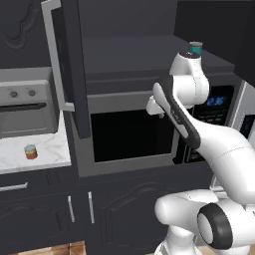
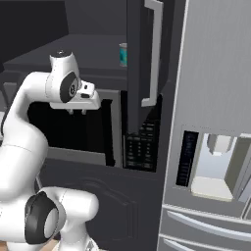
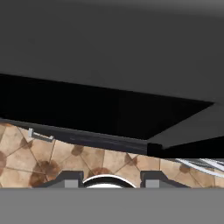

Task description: Restock the canned food cabinet by taking the new fresh canned food from the counter and placing it in the cabinet. Then, take the old canned food from the cabinet and place it on the counter.

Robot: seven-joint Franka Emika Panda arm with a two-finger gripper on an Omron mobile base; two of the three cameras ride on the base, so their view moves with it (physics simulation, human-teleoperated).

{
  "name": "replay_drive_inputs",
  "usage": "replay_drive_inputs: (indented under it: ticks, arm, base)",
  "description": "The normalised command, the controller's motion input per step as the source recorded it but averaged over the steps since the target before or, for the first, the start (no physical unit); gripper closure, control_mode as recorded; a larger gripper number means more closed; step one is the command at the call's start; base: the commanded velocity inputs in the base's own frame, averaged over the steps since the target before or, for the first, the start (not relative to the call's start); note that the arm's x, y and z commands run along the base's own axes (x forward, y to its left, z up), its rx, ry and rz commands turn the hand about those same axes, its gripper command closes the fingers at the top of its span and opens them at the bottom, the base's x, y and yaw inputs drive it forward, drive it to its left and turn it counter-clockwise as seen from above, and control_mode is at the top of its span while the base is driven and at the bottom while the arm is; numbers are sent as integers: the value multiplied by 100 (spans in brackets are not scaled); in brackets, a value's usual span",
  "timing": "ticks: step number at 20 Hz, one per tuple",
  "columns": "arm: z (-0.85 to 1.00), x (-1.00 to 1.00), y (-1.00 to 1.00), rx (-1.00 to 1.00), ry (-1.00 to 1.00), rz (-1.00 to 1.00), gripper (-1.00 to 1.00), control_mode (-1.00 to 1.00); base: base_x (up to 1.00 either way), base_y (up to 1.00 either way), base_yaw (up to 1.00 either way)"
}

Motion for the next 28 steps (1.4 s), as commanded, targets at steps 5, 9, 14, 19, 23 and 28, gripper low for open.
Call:
replay_drive_inputs:
  ticks: [5, 9, 14, 19, 23, 28]
  arm:
    - [0, -27, 0, 4, -1, 0, -100, -100]
    - [-7, -87, 0, 10, -7, 0, -100, -100]
    - [-21, -98, 0, 8, -10, 0, -100, -100]
    - [-16, -62, 0, 1, -15, 0, -100, -100]
    - [0, -17, 0, 0, 0, 0, -100, -100]
    - [0, 0, 0, 0, 0, 0, -100, 100]
  base:
    - [0, 0, 0]
    - [0, 0, 0]
    - [0, 0, 0]
    - [0, 0, 0]
    - [0, 0, 0]
    - [-66, 0, 4]
